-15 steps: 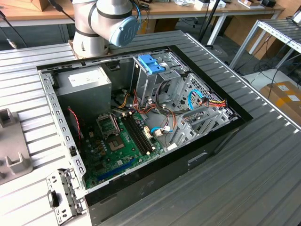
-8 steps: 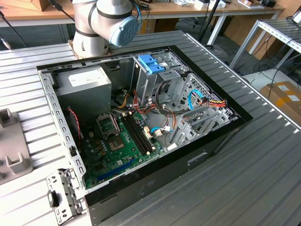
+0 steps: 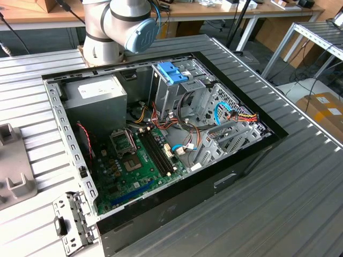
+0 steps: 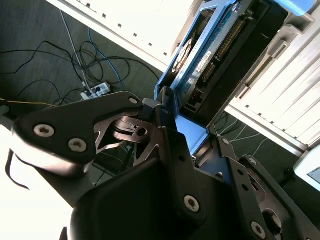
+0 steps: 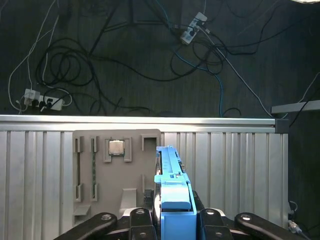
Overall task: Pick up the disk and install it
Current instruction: 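Pick up the disk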
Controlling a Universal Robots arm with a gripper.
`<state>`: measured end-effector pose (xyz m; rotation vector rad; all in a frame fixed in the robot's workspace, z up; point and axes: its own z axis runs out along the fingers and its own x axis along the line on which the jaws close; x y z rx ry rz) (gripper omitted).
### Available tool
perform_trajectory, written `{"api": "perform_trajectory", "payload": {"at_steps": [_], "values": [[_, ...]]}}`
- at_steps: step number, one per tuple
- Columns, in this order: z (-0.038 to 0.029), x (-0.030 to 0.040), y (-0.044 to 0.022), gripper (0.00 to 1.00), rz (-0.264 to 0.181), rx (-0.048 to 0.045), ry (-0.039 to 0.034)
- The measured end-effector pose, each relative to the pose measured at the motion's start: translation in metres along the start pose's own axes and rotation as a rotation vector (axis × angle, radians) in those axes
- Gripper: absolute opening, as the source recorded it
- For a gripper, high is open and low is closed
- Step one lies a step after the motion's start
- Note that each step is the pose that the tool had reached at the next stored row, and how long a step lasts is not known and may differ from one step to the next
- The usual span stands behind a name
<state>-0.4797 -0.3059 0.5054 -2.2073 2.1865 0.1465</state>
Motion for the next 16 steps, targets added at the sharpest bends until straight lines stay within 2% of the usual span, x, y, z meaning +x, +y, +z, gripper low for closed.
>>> {"api": "perform_trajectory", "payload": {"at_steps": [8,16], "values": [[-0.0002,0.0014,0.0000,0.37,0.000,-0.0001,-0.0001],[-0.0009,0.0096,0.0002,0.37,0.000,-0.0001,-0.0001]]}}
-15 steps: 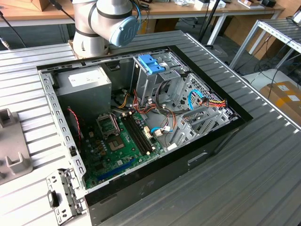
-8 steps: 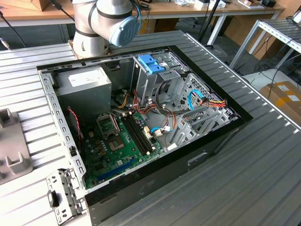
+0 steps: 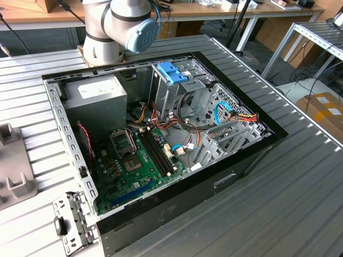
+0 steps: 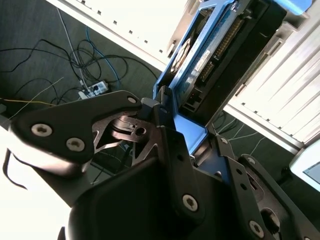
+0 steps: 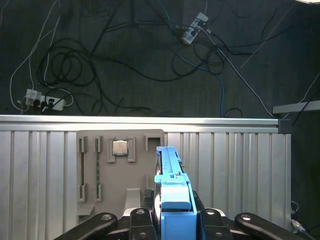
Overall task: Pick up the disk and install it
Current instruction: 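Pick up the disk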
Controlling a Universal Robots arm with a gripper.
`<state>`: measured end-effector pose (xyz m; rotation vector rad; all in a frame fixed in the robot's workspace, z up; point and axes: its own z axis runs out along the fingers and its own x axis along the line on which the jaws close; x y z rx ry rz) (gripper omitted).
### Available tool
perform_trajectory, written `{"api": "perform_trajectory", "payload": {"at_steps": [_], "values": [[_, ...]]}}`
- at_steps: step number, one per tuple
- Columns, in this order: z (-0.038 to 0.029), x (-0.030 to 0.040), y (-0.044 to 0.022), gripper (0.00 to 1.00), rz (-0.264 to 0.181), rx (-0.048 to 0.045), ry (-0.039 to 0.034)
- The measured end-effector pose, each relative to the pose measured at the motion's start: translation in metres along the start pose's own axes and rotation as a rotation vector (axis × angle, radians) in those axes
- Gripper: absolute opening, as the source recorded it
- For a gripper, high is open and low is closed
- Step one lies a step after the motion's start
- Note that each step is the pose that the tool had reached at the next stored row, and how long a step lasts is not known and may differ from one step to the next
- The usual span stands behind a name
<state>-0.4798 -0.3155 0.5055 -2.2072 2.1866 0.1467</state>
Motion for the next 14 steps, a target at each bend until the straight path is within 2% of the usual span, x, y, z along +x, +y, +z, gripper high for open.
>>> {"api": "perform_trajectory", "payload": {"at_steps": [8,14], "values": [[-0.0009,0.0101,0.0001,0.37,0.000,0.0000,0.0000],[-0.0013,0.0144,0.0001,0.37,0.000,-0.0001,0.0000]]}}
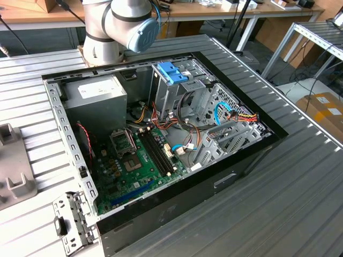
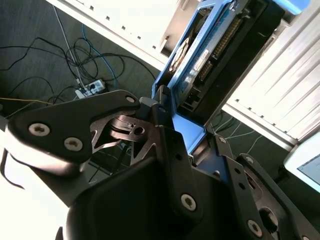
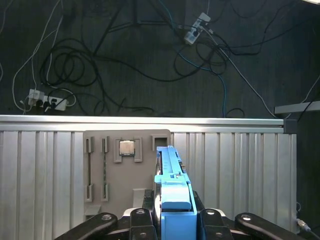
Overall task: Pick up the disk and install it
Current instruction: 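Pick up the disk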
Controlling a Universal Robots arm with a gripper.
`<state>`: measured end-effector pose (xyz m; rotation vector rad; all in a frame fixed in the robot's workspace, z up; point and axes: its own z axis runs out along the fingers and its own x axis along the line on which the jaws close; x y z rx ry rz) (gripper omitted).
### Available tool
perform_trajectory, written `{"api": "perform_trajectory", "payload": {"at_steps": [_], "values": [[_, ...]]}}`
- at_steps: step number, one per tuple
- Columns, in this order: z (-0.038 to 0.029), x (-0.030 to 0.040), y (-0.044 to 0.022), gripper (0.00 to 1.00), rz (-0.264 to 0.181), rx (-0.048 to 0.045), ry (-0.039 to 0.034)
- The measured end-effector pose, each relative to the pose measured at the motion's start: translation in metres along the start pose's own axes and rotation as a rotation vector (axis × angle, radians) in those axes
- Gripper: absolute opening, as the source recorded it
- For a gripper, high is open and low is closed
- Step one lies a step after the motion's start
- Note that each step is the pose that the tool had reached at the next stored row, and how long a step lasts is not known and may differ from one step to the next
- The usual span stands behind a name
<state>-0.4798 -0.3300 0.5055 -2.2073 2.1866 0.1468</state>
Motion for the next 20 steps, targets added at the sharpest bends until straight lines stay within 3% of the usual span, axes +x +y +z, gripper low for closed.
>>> {"api": "perform_trajectory", "payload": {"at_steps": [20], "values": [[-0.0011,0.0127,0.0001,0.37,0.000,0.0001,0.0000]]}}
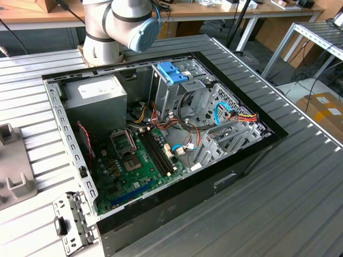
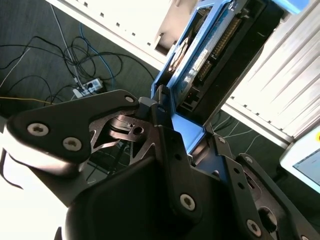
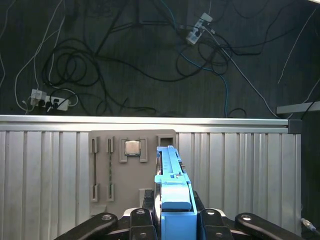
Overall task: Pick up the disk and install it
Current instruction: 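Pick up the disk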
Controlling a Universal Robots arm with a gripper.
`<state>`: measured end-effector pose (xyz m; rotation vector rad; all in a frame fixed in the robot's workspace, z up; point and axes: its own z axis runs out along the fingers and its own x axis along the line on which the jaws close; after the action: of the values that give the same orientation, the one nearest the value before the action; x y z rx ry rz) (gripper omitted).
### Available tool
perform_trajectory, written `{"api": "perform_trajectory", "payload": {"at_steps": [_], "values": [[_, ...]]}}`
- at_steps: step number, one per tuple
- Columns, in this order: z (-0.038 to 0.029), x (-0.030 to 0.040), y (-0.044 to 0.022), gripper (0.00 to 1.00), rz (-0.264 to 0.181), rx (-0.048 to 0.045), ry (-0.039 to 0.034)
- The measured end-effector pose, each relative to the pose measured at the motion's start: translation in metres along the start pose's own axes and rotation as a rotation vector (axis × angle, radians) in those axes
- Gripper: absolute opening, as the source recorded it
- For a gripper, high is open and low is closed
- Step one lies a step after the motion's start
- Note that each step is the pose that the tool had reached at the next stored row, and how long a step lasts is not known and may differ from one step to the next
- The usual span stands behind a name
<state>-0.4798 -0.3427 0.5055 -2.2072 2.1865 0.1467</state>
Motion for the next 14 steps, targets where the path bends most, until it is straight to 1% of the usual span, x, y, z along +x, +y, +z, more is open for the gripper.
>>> {"api": "perform_trajectory", "payload": {"at_steps": [9,14], "values": [[-0.0007,0.0074,0.0001,0.37,0.000,-0.0001,0.0000],[-0.0009,0.0095,0.0001,0.37,0.000,-0.0001,0.0000]]}}
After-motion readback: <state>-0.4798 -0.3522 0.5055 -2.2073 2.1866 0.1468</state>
